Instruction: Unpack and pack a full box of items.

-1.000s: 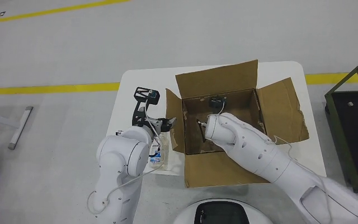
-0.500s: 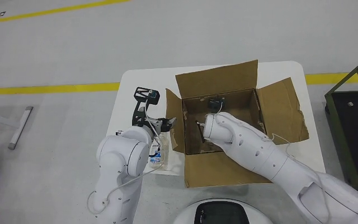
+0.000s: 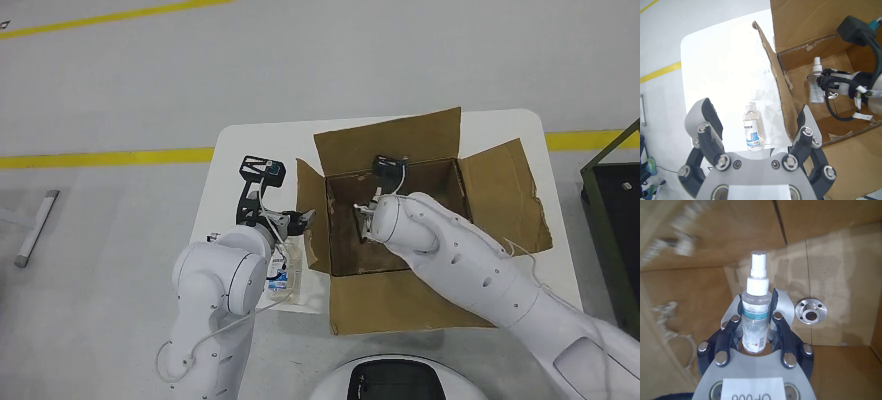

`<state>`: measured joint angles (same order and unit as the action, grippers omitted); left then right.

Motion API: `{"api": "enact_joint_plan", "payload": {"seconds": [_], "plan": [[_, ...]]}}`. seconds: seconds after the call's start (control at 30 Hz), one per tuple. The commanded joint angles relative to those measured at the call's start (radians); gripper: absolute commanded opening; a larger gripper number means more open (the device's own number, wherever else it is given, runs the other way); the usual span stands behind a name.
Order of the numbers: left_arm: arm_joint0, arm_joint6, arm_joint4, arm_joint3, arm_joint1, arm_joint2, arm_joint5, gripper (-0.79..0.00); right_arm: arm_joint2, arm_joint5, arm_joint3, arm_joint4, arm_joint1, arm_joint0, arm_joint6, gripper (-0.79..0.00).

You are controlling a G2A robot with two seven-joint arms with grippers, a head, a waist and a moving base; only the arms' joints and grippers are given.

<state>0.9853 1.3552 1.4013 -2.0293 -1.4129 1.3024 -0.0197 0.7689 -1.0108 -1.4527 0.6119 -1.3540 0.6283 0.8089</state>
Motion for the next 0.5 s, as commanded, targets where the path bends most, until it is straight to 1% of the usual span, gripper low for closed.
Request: {"api": "enact_joint_plan", "payload": {"seconds": [0.0, 0.13, 0.23, 0.37, 0.4, 0.47], "plan": [[0.000, 0.000, 0.000, 0.000, 0.000, 0.000, 0.000, 0.000, 0.062, 0.010, -0.109, 0.038, 0.027, 0.046, 0.003, -0.785], [0.000, 0.000, 0.000, 0.000, 0.000, 0.000, 0.000, 0.000, 0.177, 0.069, -0.291, 0.146, 0.080, 0.160, 0.018, -0.785], [0.000, 0.000, 0.000, 0.000, 0.000, 0.000, 0.000, 0.000, 0.251, 0.120, -0.391, 0.244, 0.114, 0.225, 0.072, -0.785], [0.000, 0.000, 0.000, 0.000, 0.000, 0.000, 0.000, 0.000, 0.304, 0.219, -0.449, 0.363, 0.145, 0.280, 0.175, -0.785], [0.000, 0.000, 0.000, 0.000, 0.000, 0.000, 0.000, 0.000, 0.314, 0.231, -0.456, 0.389, 0.149, 0.285, 0.200, -0.785], [0.000, 0.000, 0.000, 0.000, 0.000, 0.000, 0.000, 0.000, 0.314, 0.231, -0.456, 0.389, 0.149, 0.285, 0.200, -0.785]]}}
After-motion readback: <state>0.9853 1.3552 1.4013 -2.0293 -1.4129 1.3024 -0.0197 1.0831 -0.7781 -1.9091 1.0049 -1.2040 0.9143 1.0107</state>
